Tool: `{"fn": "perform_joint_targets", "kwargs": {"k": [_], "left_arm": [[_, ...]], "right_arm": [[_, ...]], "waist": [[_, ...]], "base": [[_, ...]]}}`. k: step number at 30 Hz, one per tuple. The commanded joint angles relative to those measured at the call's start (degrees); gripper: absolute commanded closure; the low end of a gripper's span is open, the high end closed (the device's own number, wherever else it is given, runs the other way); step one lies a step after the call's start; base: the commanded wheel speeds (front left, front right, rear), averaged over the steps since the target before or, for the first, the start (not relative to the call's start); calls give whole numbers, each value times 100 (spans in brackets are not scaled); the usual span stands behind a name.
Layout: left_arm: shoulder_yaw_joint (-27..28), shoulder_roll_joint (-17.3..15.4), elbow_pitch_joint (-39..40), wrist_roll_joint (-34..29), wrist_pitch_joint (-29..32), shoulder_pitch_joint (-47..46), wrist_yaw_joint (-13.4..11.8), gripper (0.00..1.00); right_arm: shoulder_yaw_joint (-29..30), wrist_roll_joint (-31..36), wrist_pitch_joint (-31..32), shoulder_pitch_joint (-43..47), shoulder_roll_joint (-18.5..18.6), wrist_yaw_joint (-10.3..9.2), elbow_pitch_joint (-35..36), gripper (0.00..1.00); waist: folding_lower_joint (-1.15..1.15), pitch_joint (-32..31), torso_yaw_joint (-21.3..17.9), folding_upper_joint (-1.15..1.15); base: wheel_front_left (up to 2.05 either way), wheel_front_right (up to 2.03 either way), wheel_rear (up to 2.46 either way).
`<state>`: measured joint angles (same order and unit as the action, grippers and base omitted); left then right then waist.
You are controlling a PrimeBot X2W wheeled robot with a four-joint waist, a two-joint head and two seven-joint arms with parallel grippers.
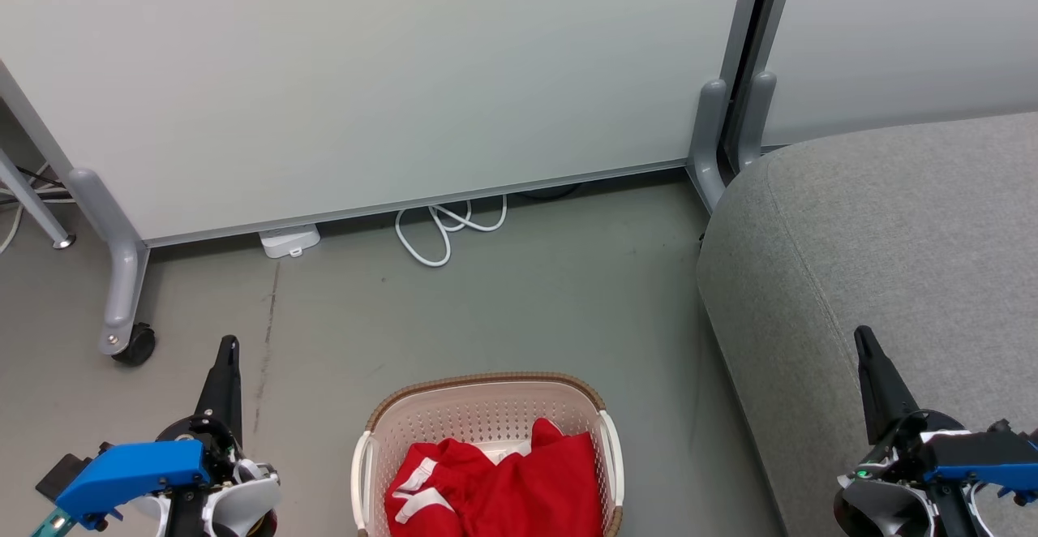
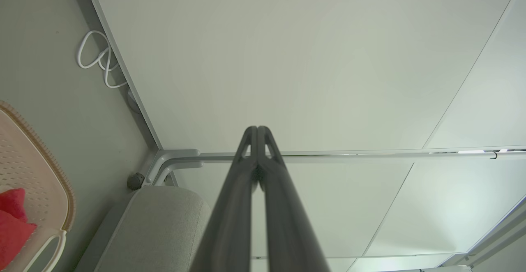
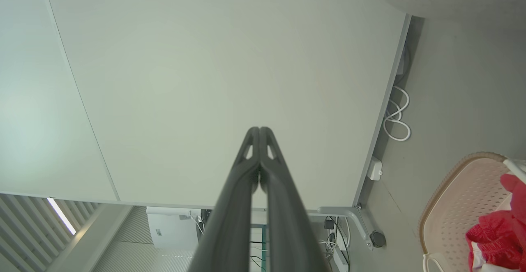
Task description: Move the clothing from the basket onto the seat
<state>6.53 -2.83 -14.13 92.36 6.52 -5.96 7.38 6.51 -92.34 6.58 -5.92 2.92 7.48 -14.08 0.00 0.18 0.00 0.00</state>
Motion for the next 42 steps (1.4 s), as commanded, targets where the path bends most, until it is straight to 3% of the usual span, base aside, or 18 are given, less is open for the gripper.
{"fn": "perform_joint_targets", "kwargs": {"k": [1, 15, 16, 27, 42], "left_arm": [[6, -9, 23, 13, 20, -55, 26, 100], [6, -9, 24, 12, 20, -55, 26, 100], [-1, 1, -6, -1, -2, 1, -1, 0], [-99, 27, -83, -234, -242, 104, -1, 0], [-165, 16, 95, -1584, -633, -28, 2, 0]], "right_arm": [[5, -17, 9, -61, -9, 2, 13, 100], [5, -17, 9, -61, -9, 2, 13, 100], [0, 1, -2, 1, -1, 0, -5, 0], [-56, 240, -238, 111, -20, -8, -128, 0], [-98, 1532, -631, 38, -14, -5, 80, 0]], "waist": [[0, 0, 0, 0], [0, 0, 0, 0], [0, 0, 0, 0], [0, 13, 2, 0], [0, 46, 11, 0]], "base": [[0, 0, 0], [0, 0, 0], [0, 0, 0], [0, 0, 0], [0, 0, 0]]}}
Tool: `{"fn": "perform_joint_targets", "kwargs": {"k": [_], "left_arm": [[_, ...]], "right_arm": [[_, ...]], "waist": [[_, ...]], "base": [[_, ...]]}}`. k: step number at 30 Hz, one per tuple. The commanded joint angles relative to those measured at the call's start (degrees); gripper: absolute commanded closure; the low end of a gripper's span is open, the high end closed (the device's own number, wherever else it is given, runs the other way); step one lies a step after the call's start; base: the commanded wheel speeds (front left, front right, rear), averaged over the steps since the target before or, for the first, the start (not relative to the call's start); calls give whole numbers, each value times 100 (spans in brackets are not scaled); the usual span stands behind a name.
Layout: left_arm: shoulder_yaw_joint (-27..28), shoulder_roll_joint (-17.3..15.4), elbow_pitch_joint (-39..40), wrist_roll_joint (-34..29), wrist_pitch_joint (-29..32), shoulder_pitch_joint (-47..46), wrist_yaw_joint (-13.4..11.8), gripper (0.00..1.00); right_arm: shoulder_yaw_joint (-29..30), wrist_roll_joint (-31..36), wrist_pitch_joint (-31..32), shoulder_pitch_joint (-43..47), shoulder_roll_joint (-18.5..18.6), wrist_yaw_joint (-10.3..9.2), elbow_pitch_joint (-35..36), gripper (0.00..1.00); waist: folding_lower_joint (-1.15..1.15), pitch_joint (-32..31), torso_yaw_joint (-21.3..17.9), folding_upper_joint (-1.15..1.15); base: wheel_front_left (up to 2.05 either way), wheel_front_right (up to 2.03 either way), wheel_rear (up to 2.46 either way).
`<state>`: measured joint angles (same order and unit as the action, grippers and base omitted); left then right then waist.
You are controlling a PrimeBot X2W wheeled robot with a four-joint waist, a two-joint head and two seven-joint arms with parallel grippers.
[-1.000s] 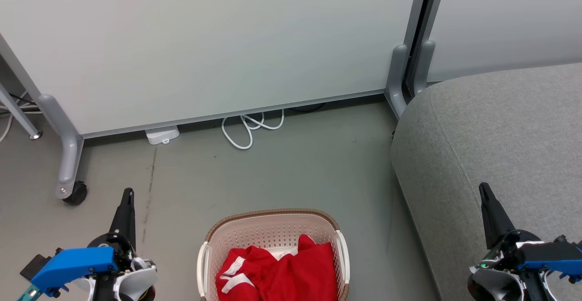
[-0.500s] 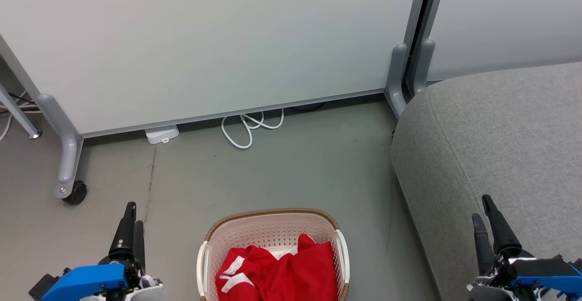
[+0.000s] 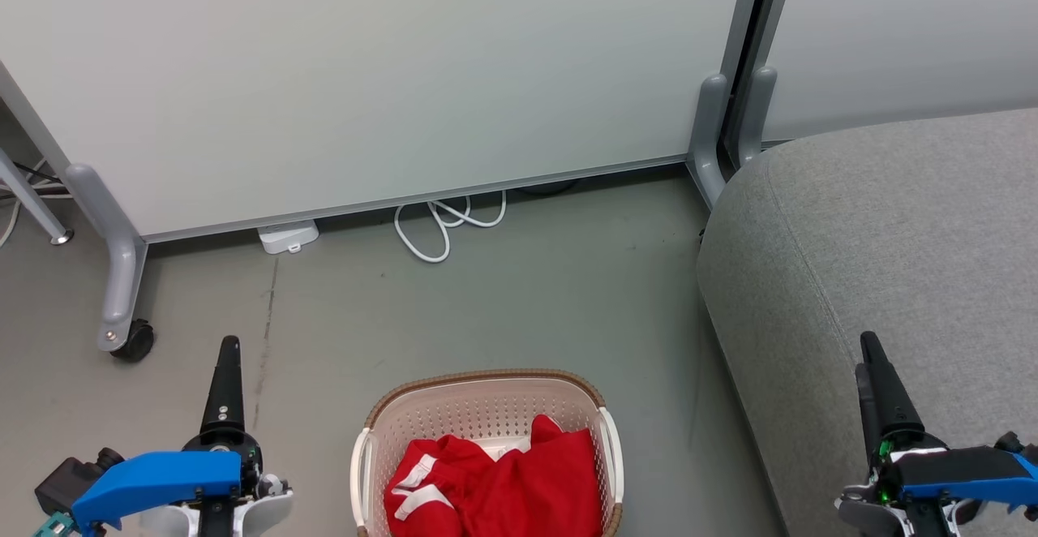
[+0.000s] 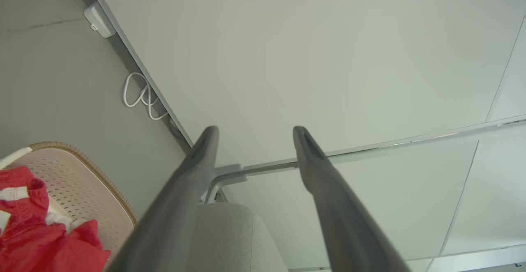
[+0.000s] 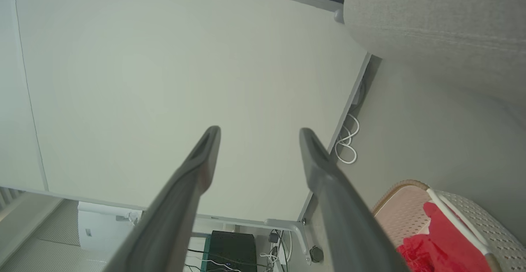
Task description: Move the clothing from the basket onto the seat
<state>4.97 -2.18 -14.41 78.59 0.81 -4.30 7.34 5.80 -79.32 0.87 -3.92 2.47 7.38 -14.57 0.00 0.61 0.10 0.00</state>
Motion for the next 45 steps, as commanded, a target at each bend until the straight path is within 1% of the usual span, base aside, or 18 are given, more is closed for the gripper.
{"fn": "perform_joint_targets", "kwargs": {"k": [1, 11, 12, 25, 34, 45], "left_arm": [[-15, -50, 133, -318, -83, -202, 6, 0], [-161, -56, 301, -1531, -307, -246, -93, 0], [-161, -56, 301, -1531, -307, -246, -93, 0], [-433, -63, 398, -3014, -565, -267, -243, 0], [-582, -67, 370, -3847, -726, -252, -318, 0], [-726, -71, 303, -4777, -904, -245, -347, 0]], "right_arm": [[-41, 340, -81, -165, 32, 5, 146, 0], [-206, 1531, -308, -192, 36, 6, 309, 0], [-206, 1531, -308, -192, 36, 6, 309, 0], [-394, 2970, -567, -196, 41, 8, 359, 0], [-443, 3759, -726, -212, 44, 9, 304, 0], [-502, 4538, -907, -220, 47, 11, 228, 0]], "waist": [[0, 6, 2, 0], [0, 35, 10, 0], [0, 35, 10, 0], [0, 59, 19, 0], [0, 57, 23, 0], [0, 41, 41, 0]], "base": [[0, 0, 0], [0, 0, 0], [0, 0, 0], [0, 0, 0], [0, 0, 0], [0, 0, 0]]}}
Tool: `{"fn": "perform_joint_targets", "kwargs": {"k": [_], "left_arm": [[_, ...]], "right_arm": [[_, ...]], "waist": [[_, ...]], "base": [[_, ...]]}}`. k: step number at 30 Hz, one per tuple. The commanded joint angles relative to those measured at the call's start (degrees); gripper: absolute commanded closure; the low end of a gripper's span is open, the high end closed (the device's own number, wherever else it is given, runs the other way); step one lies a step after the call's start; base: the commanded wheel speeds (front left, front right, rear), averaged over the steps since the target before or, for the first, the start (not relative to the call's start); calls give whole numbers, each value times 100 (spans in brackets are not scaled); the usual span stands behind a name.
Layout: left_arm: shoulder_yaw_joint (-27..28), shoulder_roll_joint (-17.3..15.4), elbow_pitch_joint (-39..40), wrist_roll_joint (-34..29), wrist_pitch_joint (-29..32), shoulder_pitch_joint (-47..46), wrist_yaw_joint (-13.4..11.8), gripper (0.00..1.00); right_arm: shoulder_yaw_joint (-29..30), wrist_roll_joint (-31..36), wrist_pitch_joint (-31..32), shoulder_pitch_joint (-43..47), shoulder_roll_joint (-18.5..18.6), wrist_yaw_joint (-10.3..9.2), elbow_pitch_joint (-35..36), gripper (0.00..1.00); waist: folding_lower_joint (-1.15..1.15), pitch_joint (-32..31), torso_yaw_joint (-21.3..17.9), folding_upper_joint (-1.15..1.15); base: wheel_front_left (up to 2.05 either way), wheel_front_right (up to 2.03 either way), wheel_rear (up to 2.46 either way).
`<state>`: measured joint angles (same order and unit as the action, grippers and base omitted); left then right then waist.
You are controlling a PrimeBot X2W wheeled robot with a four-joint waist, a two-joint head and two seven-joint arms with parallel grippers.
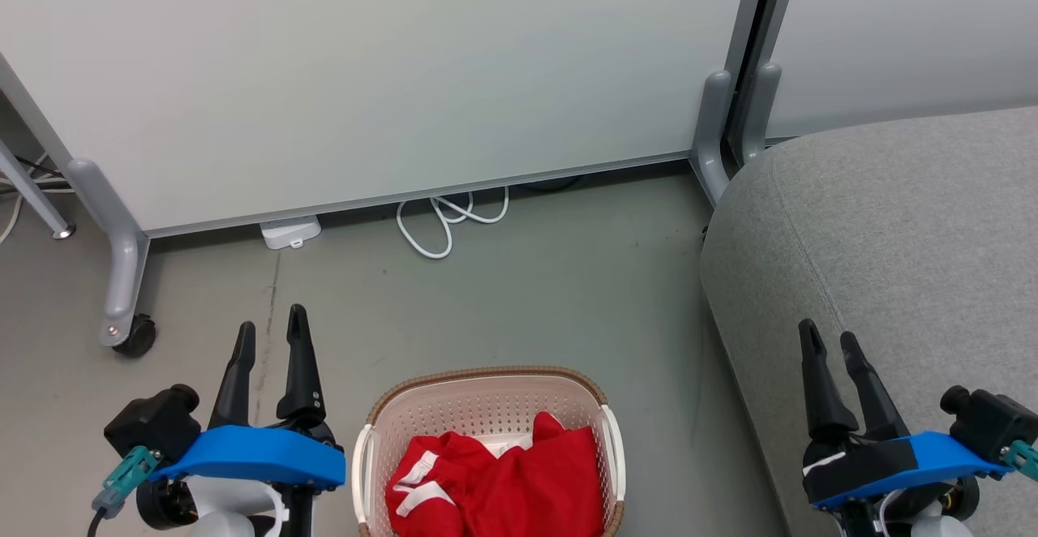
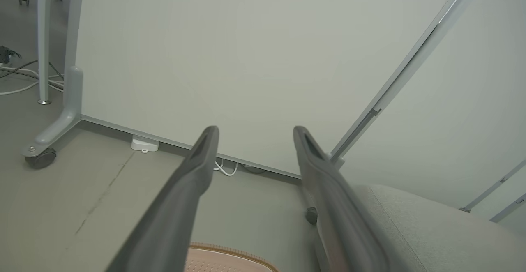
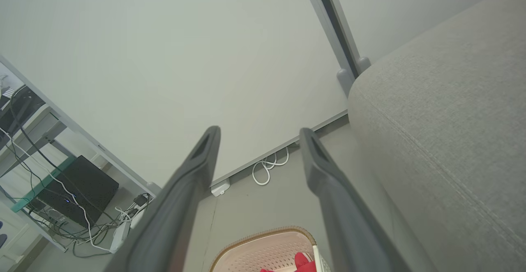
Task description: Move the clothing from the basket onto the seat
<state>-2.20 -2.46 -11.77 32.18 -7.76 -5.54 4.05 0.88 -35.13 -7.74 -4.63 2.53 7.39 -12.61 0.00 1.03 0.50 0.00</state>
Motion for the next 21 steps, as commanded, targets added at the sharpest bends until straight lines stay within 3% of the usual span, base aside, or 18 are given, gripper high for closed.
{"fn": "perform_joint_targets", "kwargs": {"k": [1, 21], "left_arm": [[-21, -43, 33, -213, -62, -116, -18, 0], [-199, -88, -36, -1437, -344, -77, 34, 0]], "right_arm": [[-15, 185, -63, -152, 41, 10, 24, 0], [-93, 1337, -343, -123, 46, 12, -57, 0]], "waist": [[0, -2, 2, 0], [0, -7, 34, 0]], "base": [[0, 0, 0], [0, 0, 0]]}}
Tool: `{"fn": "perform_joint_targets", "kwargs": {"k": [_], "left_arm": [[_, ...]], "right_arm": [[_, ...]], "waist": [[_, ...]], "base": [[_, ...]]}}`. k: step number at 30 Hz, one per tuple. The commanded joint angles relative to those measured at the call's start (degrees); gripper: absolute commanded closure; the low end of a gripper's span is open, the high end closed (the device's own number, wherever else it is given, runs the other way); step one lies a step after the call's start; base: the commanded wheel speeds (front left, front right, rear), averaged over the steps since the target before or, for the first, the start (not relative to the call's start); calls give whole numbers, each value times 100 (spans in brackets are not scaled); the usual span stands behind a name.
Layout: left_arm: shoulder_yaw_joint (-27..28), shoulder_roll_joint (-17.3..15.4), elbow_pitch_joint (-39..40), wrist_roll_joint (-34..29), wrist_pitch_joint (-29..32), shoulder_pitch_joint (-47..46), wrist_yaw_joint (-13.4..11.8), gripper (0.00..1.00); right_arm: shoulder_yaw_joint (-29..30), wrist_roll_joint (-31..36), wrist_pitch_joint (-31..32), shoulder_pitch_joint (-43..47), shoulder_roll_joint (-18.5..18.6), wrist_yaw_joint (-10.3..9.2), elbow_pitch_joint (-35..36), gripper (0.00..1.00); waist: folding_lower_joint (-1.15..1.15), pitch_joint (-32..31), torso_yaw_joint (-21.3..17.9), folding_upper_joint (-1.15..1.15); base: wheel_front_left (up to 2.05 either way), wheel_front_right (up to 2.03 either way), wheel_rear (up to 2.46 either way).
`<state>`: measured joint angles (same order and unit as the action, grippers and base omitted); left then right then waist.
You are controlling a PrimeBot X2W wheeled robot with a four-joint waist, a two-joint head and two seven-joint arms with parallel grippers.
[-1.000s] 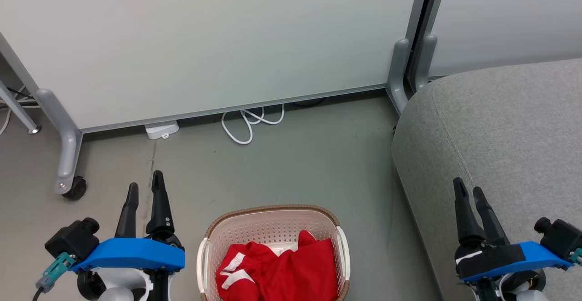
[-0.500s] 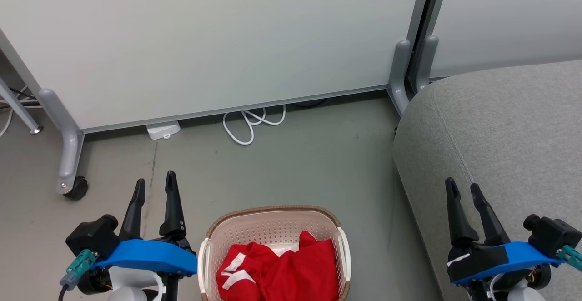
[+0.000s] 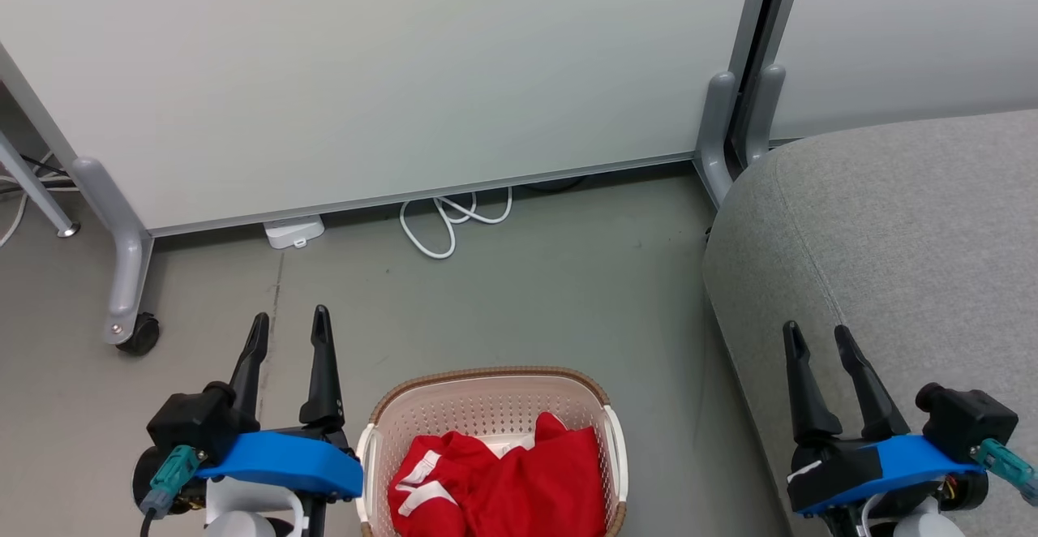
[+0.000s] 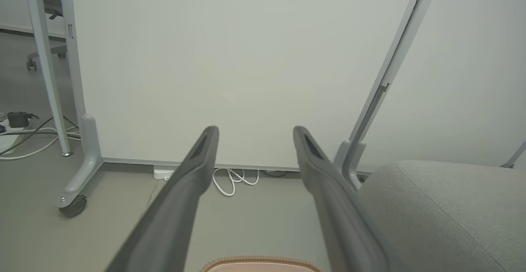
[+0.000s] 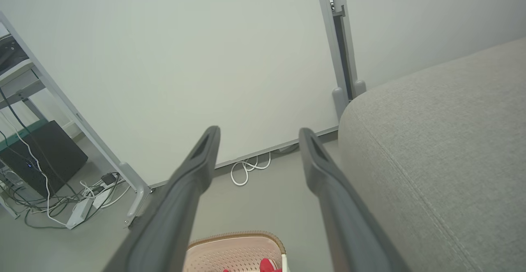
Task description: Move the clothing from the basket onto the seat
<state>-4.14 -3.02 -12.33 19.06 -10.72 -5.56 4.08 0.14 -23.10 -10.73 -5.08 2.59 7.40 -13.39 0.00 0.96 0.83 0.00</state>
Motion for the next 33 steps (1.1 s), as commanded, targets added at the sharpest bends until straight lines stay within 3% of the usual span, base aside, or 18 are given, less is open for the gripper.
{"fn": "perform_joint_targets", "kwargs": {"k": [1, 33], "left_arm": [[-13, -35, 15, -176, -65, -71, 35, 0], [-42, 3, -275, -1414, -416, -62, 129, 0]], "right_arm": [[-21, 185, -62, -79, 40, 11, 14, 0], [26, 1634, -417, -76, 45, 14, -228, 0]], "waist": [[0, 1, 2, 0], [0, 5, 45, 0]], "base": [[0, 0, 0], [0, 0, 0]]}}
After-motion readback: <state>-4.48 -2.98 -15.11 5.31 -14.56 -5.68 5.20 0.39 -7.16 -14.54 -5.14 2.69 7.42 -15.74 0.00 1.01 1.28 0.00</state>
